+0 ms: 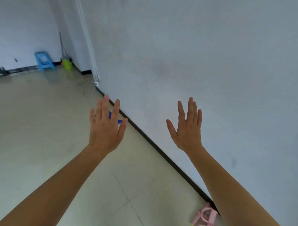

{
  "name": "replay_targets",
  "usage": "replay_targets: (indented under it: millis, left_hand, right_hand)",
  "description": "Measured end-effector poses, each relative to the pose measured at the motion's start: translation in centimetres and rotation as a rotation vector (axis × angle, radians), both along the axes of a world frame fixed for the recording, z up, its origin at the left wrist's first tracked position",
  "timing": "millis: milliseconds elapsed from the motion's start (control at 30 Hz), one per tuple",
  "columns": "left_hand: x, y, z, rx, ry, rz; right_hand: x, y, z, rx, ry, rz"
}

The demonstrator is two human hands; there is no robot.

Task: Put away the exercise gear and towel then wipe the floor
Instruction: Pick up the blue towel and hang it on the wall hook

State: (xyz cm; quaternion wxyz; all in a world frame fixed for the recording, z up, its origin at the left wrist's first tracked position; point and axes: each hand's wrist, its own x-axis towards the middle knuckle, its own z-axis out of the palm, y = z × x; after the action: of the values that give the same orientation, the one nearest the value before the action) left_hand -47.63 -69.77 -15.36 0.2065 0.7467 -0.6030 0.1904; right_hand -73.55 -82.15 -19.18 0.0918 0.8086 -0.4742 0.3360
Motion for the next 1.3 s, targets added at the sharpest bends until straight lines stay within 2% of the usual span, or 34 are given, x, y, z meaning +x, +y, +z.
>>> replay_targets:
  millis: [167, 333, 500, 667, 833, 900, 1000, 1300]
  left_hand:
    - [13.5, 3.9, -0.1, 0.006, 0.027, 0.212]
    - [22.8, 2.6, -2.4, 0.014, 0.073, 0.314]
    - [32.9, -4.9, -3.6, 0.06, -0.001, 0.317]
    - [44.0, -13.8, -0.2, 0.082, -0.058, 0.384]
    - [52.1, -18.1, 2.2, 0.006, -0.095, 0.373]
    - [60.4, -21.7, 1.4, 0.027, -0.082, 0.431]
    - [63.3, -23.0, 0.7, 0.005, -0.087, 0.415]
    - [87.7, -37.6, -4.4, 0.134, -0.038, 0.335]
  right_hand:
    - [16.3, -0.1, -0.1, -0.012, 0.049, 0.244]
    - [27.4, -3.5, -2.3, 0.0, 0.109, 0.368]
    - [39.2, -11.9, -4.3, 0.014, 0.123, 0.402]
    - [51.2, -20.9, -1.9, 0.036, 0.125, 0.401]
    - [60.8, -26.5, 0.5, 0.083, 0.105, 0.403]
    - [69.4, -31.0, 0.1, 0.052, 0.152, 0.452]
    - [72.0, -32.4, 0.2, 0.047, 0.183, 0.465]
    - [93.5, -46.3, -4.2, 0.125, 0.274, 0.375]
